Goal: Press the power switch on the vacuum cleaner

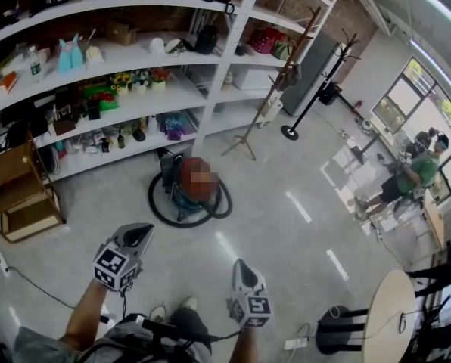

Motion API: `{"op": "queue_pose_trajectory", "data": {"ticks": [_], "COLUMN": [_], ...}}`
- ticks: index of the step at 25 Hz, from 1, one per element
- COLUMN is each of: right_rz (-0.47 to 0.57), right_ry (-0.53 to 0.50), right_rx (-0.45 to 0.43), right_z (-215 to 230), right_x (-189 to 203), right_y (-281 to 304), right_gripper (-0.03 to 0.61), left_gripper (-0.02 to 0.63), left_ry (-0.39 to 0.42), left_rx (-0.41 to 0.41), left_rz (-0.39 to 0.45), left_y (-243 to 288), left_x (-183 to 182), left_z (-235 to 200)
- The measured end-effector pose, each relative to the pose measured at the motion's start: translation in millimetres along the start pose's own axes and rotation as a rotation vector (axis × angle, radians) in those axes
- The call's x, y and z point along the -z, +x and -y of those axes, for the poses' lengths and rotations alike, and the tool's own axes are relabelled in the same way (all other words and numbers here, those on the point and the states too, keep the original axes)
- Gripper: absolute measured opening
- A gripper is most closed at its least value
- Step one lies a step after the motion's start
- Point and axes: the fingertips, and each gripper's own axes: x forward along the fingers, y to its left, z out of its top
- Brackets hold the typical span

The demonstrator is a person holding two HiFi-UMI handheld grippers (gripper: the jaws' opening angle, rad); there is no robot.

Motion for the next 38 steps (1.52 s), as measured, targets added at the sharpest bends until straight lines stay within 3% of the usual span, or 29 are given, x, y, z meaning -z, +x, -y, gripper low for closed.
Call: {"op": "queue_pose_trajectory", "data": {"ticks": [8,25,38], "right_rz": [0.002,-0.016,-0.04], "right_ry": [0.033,0.018,0.007], "right_rx": [-0.037,-0.113,-0.161], "right_z": [26,134,184], "right_x": [-7,-73,-97], "right_y": [62,269,367], "right_gripper": [0.006,0.006,0.006], "left_gripper": [0.008,0.008,0.008], "left_ry": [0.012,-0.007,-0.019], "left_rx": [-0.034,-0.109,-0.149], "left_rz": [0.014,-0.008,-0.042], "left_y": [41,237,329], "left_x": [-8,-48,-60], "left_z": [-30,-129,-178]}}
